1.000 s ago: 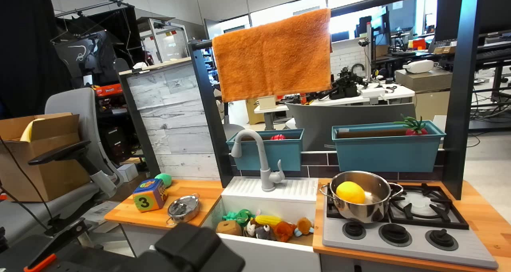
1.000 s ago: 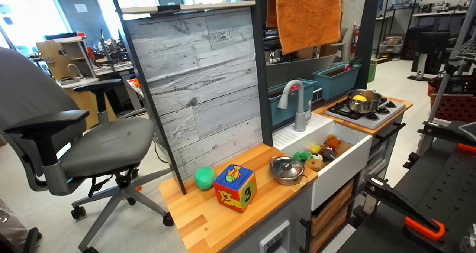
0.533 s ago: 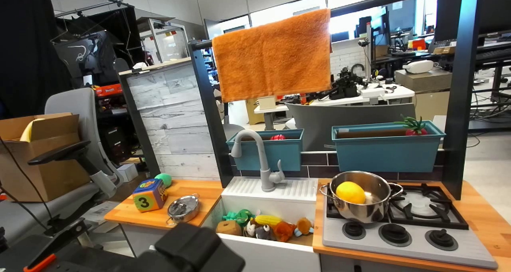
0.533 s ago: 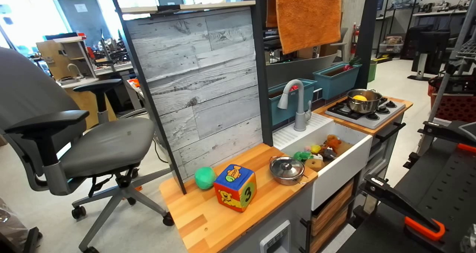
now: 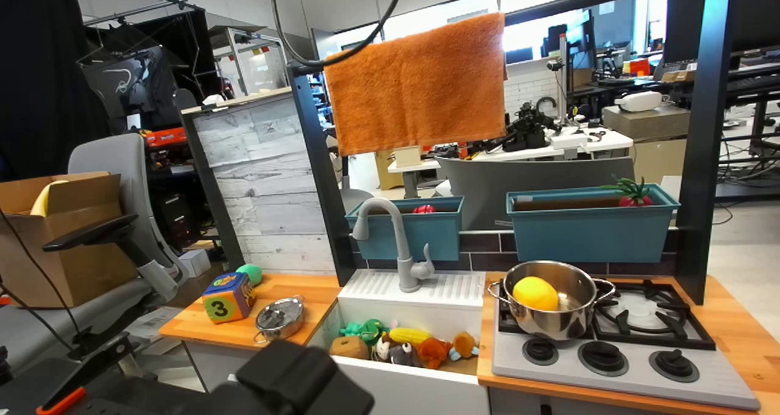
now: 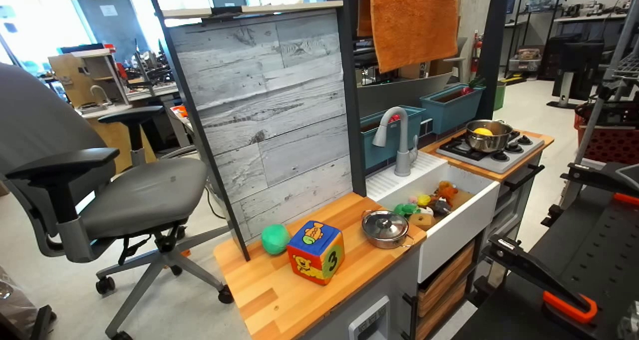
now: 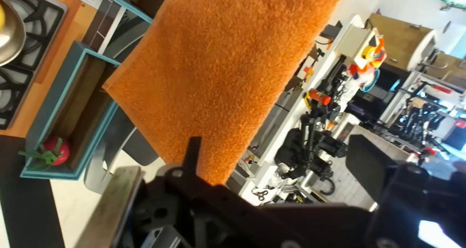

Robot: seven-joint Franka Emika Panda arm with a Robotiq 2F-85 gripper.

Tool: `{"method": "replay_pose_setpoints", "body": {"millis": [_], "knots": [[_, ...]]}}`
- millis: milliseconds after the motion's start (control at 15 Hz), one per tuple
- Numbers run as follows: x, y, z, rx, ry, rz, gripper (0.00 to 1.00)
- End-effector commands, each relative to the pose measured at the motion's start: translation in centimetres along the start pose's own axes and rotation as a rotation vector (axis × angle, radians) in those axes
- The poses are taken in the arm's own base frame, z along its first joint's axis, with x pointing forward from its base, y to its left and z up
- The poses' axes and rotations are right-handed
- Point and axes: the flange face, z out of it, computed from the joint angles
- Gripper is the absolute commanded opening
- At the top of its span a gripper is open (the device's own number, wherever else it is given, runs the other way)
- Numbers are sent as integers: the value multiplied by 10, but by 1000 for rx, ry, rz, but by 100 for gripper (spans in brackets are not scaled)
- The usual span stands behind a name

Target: Unhang the orange towel and place it inside the sink

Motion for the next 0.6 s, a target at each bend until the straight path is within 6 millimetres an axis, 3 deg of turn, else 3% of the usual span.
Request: {"method": "replay_pose_setpoints", "body": {"millis": [0,200,333,533], "knots": [[24,-16,29,-86,-15,49,100],[27,-25,38,-129,-60,61,100],[26,-30,35,-144,-105,59,72],[28,-34,31,-160,-155,62,49]]}}
